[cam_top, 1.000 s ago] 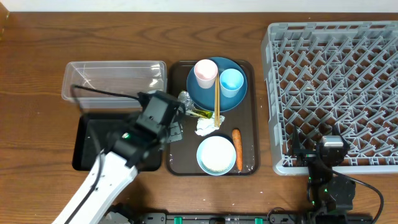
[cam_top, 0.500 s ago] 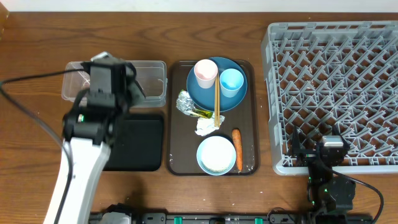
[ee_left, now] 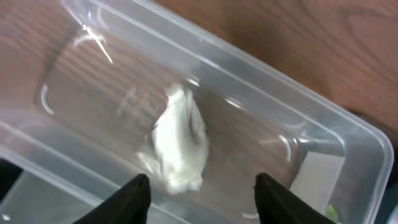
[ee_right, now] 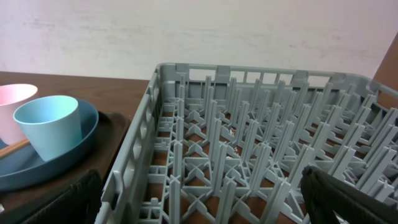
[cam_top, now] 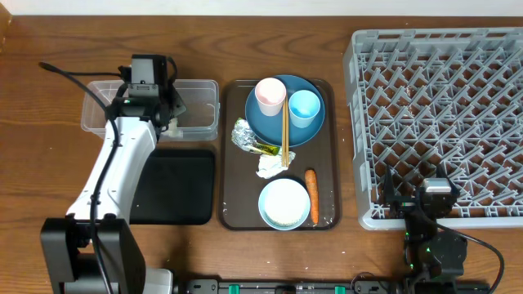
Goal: Sort waste into correct bins and load items into the dishwasher rack
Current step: 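Lift the tissue with the left gripper and drop it into the clear bin, then move the left gripper back over the tray toward the foil wrapper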
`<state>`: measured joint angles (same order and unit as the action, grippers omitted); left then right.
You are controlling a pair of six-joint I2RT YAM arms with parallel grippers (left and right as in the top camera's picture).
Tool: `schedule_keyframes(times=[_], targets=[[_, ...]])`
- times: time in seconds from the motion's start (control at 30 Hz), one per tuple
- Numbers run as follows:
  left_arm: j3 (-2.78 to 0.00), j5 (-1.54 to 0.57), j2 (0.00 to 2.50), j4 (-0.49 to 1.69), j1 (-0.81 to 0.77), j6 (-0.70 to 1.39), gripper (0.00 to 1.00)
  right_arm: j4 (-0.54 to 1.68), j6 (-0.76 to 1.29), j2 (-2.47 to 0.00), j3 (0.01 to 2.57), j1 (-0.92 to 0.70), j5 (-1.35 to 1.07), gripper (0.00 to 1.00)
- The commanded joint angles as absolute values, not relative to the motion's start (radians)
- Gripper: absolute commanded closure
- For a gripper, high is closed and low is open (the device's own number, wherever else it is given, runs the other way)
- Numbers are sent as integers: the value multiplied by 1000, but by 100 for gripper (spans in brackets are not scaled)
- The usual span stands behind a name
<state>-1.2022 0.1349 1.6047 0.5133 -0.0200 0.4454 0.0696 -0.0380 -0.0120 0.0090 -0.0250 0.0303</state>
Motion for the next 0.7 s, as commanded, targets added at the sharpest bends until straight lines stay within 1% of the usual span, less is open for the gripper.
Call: schedule_keyframes(times=[0.0, 0.07, 0.17, 0.27, 0.33, 0.5, 0.67], targets=[[-1217, 146, 1585, 503, -12, 438, 41, 71, -42, -7, 5, -37, 37, 1], [-1219, 104, 1567, 507, -12, 438, 41, 71, -42, -7, 5, -37, 37, 1], [-1219, -59, 1519, 540, -12, 438, 41, 71, -43, -7, 5, -37, 37, 1], [-1219, -224, 1468, 616, -14, 438, 42, 71, -42, -7, 5, -37, 37, 1], [-1219, -282, 1435, 685, -25, 438, 42, 71, -42, -7, 5, -37, 37, 1], [-1219, -276, 1357, 855, -83, 437, 42, 71, -42, -7, 5, -37, 37, 1], [-1219, -242, 1287, 942, -135, 437, 42, 71, -42, -7, 5, -37, 37, 1]])
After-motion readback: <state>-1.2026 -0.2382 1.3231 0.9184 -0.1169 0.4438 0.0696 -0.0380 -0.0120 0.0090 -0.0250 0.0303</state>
